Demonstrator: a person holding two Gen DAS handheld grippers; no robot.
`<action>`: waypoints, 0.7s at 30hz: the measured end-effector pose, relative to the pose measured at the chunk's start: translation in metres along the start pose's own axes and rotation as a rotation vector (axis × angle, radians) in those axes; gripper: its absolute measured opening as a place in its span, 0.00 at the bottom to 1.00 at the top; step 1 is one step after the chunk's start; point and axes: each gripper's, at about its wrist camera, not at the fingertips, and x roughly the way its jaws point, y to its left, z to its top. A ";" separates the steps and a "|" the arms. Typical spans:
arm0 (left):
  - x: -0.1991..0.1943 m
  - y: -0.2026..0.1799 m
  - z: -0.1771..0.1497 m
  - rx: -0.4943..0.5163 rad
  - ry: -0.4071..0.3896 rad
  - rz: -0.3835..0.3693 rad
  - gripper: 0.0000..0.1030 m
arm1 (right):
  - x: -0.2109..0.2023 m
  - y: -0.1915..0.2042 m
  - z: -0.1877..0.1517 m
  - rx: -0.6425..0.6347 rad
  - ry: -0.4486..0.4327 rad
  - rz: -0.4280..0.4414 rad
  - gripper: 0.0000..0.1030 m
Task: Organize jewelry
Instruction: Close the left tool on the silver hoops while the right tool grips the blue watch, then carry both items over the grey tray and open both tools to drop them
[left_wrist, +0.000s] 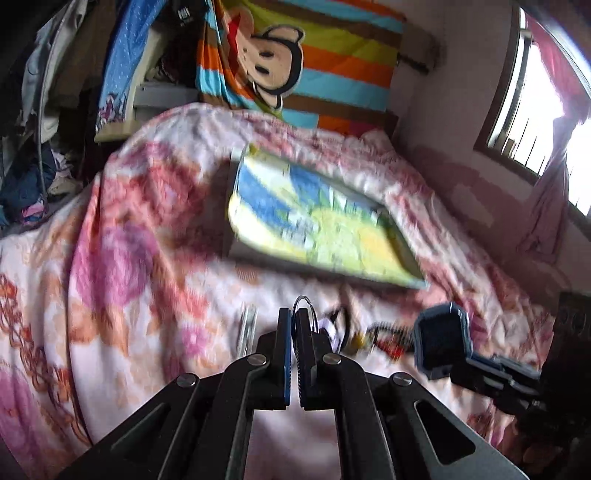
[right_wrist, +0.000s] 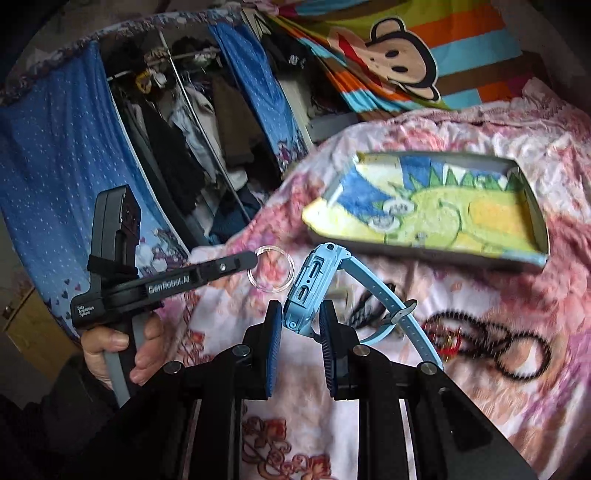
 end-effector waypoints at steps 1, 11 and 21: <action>0.000 -0.003 0.008 -0.002 -0.030 -0.005 0.03 | -0.001 0.000 0.004 -0.008 -0.008 -0.006 0.18; 0.074 -0.016 0.073 -0.031 -0.101 -0.024 0.03 | 0.055 -0.061 0.074 -0.037 -0.035 -0.150 0.18; 0.141 0.015 0.067 -0.095 0.024 0.053 0.03 | 0.136 -0.094 0.082 -0.001 0.060 -0.185 0.18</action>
